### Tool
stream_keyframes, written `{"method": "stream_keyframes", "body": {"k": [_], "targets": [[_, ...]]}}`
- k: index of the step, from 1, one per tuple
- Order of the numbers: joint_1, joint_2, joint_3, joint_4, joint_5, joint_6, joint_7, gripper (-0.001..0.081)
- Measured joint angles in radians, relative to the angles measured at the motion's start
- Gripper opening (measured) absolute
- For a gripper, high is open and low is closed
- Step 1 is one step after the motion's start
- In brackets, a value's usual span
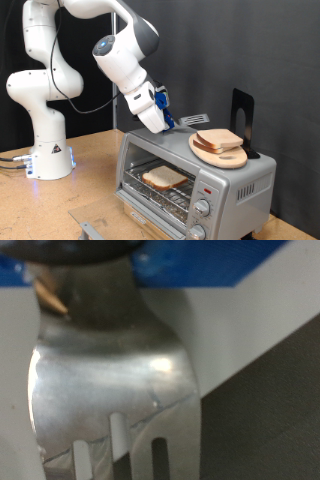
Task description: Make a piece of toast with the oven
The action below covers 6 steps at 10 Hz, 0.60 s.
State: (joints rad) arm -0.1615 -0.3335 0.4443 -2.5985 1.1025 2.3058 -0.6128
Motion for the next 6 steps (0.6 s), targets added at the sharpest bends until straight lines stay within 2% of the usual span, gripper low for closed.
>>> {"method": "stream_keyframes", "body": {"k": [2,3,4,5,6], "targets": [[0.000,0.003,0.017,-0.002,0.002,0.040,0.008,0.0393],[0.000,0.004,0.021,0.000,0.002,0.053,0.010,0.0491],[0.000,0.005,0.025,0.001,0.002,0.066,0.011,0.0671],[0.000,0.007,0.029,0.002,0.002,0.077,0.010,0.0671],[0.000,0.011,0.033,0.003,0.001,0.093,0.005,0.0782]]}}
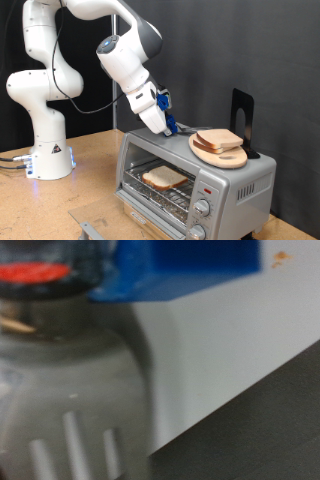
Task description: Make a piece of toast with the oven
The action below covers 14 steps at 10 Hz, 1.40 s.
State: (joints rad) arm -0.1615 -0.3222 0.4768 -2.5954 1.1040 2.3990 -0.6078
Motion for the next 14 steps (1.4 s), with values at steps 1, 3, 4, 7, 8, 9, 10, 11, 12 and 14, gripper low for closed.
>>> {"method": "stream_keyframes", "body": {"k": [1,3,4,7,8,9,10,11,12,14], "targets": [[0.000,0.002,0.005,0.003,0.002,0.015,-0.011,0.0782],[0.001,0.001,0.008,0.015,0.015,0.032,-0.056,0.0805],[0.002,-0.001,0.006,0.024,0.046,0.032,-0.096,0.0805],[0.002,-0.046,-0.034,0.054,0.100,-0.065,-0.125,0.0806],[0.001,-0.075,-0.058,0.057,0.100,-0.124,-0.107,0.0806],[0.001,-0.073,-0.055,0.054,0.098,-0.114,-0.109,0.0806],[-0.001,-0.073,-0.062,0.050,0.098,-0.129,-0.109,0.0806],[-0.007,-0.079,-0.092,0.046,0.095,-0.179,-0.110,0.0806],[-0.020,-0.089,-0.134,0.044,0.077,-0.246,-0.111,0.0806],[-0.055,-0.112,-0.208,0.039,0.013,-0.355,-0.117,0.0806]]}}
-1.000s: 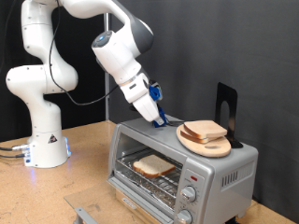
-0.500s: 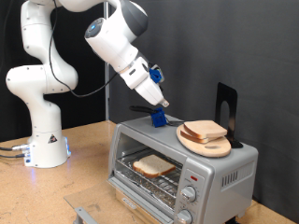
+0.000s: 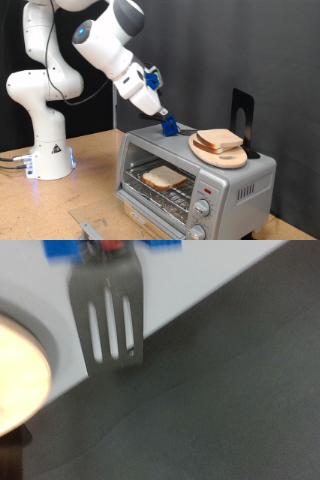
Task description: Make a piece of toast with the oven
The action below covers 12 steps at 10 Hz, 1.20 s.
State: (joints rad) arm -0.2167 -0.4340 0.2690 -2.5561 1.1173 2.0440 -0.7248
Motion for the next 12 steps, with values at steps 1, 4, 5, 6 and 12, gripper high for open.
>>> {"method": "stream_keyframes", "body": {"k": [1,4,5,6,12], "targets": [[-0.018,-0.010,-0.031,0.000,-0.044,-0.050,-0.004,0.0806],[-0.032,-0.018,-0.052,-0.004,-0.064,-0.092,-0.011,0.0806],[-0.039,-0.021,-0.082,-0.006,-0.065,-0.134,-0.014,0.0806],[-0.054,-0.027,-0.124,-0.007,-0.073,-0.195,-0.020,0.0806],[-0.173,-0.049,-0.282,-0.006,-0.262,-0.389,-0.023,0.0806]]}}
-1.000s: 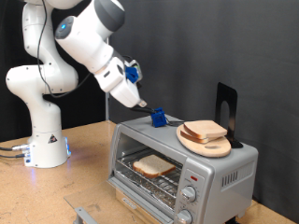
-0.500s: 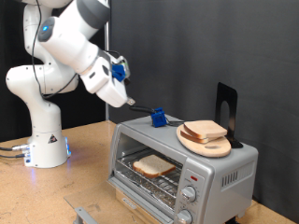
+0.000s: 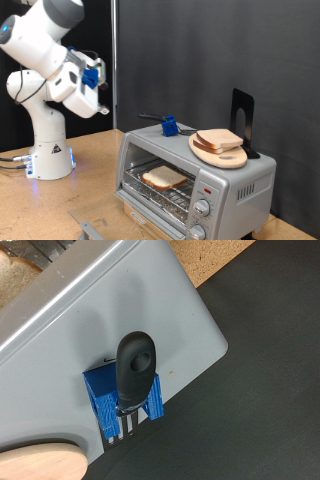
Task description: Make a piece of toast with the oven
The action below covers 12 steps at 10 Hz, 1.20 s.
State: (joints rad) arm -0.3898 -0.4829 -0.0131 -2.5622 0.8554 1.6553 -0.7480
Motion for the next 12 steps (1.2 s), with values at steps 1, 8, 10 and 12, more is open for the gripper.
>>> {"method": "stream_keyframes", "body": {"k": [1,8,10,12], "targets": [[0.001,0.001,0.004,0.000,0.000,0.002,0.000,0.0806],[-0.082,0.170,-0.033,0.079,-0.082,-0.131,0.470,0.0806],[-0.087,0.169,-0.044,0.071,-0.030,-0.114,0.440,0.0806],[-0.103,0.189,-0.053,0.061,-0.011,0.000,0.463,0.0806]]}}
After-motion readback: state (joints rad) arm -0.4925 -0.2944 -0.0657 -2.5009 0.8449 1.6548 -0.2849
